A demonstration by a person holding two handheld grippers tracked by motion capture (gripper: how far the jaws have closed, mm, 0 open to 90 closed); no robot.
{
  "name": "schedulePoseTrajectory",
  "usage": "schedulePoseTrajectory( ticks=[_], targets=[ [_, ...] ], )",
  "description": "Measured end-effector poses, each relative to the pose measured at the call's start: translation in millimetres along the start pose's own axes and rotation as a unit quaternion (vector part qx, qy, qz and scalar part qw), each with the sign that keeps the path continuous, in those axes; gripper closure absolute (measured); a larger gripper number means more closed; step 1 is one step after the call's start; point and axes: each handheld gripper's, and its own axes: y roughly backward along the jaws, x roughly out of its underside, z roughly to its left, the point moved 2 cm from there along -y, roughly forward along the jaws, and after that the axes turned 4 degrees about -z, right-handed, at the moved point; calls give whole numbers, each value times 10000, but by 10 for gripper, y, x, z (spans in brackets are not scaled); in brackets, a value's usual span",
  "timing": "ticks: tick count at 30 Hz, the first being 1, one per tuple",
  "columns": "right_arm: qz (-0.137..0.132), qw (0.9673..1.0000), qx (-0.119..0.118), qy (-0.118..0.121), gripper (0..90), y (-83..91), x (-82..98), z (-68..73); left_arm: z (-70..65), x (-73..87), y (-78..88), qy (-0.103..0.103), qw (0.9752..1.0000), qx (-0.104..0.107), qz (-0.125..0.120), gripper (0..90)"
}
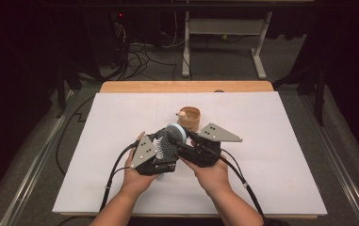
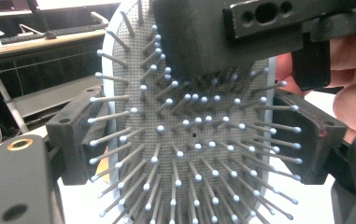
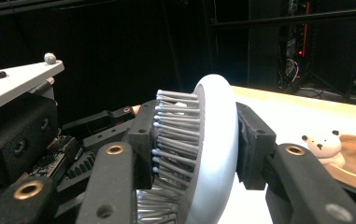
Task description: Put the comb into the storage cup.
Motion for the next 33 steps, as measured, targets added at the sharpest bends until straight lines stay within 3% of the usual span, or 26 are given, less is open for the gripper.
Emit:
schedulePoseTrajectory(
  ticks=[19, 33],
  targets=[
    [-36, 10000, -22, -23, 603, -2, -10, -11, -8, -12, -6, -19, 10000, -64, 10, 201],
    [-40, 10000, -7, -25, 602, -7, -8, -22, 11, -17, -20, 109, 9999, -2, 94, 194]
  ],
)
